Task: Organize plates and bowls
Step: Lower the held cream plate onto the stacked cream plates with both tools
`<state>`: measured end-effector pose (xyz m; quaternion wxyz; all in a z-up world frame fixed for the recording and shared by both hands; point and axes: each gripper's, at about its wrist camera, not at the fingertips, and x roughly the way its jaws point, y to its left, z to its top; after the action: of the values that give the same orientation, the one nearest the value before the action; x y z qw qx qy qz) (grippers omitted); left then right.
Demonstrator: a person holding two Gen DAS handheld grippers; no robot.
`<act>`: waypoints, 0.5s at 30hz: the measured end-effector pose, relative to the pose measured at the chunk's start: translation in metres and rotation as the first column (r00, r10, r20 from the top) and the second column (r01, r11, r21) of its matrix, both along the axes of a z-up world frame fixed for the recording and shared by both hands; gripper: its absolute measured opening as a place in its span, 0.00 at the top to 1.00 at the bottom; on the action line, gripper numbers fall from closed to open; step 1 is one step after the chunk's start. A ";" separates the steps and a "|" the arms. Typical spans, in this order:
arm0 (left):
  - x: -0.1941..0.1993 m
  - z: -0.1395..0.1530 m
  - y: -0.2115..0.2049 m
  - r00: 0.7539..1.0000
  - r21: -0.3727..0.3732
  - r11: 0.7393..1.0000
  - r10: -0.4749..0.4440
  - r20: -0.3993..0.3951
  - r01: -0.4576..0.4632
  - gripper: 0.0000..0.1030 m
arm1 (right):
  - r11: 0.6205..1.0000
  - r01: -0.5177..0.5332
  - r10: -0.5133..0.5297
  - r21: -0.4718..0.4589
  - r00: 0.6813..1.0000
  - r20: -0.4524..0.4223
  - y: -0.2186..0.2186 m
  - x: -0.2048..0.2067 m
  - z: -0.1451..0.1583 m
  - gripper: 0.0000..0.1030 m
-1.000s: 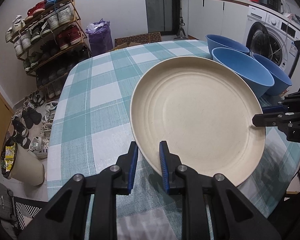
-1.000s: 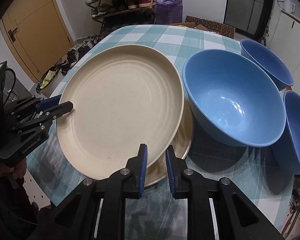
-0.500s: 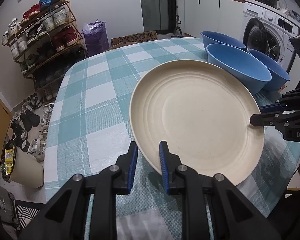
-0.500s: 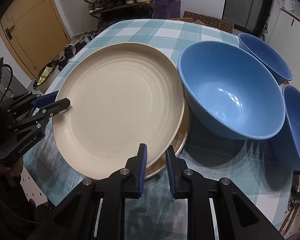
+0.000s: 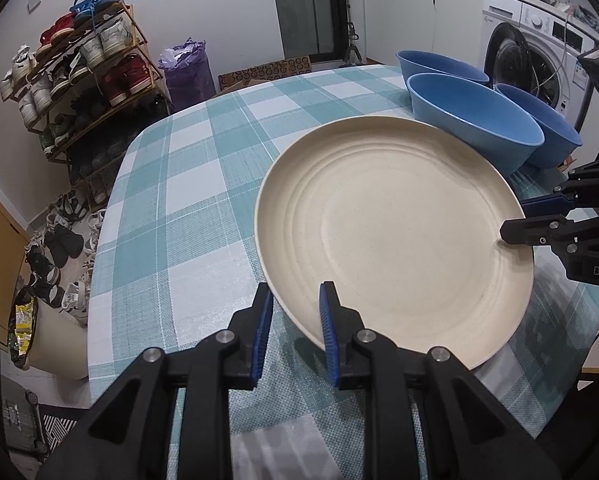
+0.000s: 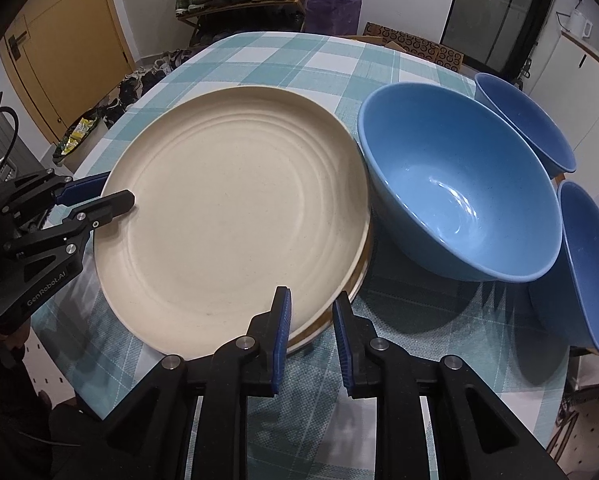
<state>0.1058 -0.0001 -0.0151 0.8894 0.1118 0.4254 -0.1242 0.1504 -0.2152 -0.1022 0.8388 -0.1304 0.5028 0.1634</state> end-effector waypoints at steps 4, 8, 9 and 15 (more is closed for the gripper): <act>0.000 -0.004 -0.002 1.000 0.015 1.000 -0.003 -0.009 0.004 0.79 | 1.000 -0.002 0.002 -0.017 1.000 -0.001 0.000 0.000 -0.002 0.79; 0.001 -0.009 -0.006 1.000 0.033 0.999 -0.005 -0.020 0.006 0.77 | 0.999 -0.005 0.004 -0.032 1.000 -0.008 0.001 0.001 -0.007 0.78; 0.001 -0.010 -0.008 1.000 0.044 0.999 -0.005 -0.020 0.006 0.77 | 0.999 -0.005 0.004 -0.032 1.000 -0.008 0.000 0.001 -0.007 0.78; 0.002 -0.013 -0.009 1.000 0.065 0.998 -0.006 -0.021 0.007 0.76 | 0.999 -0.006 0.006 -0.042 1.000 -0.008 0.001 0.001 -0.010 0.77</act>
<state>0.1075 -0.0095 -0.0277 0.8804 0.1406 0.4381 -0.1145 0.1513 -0.2140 -0.1118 0.8334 -0.1488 0.5089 0.1558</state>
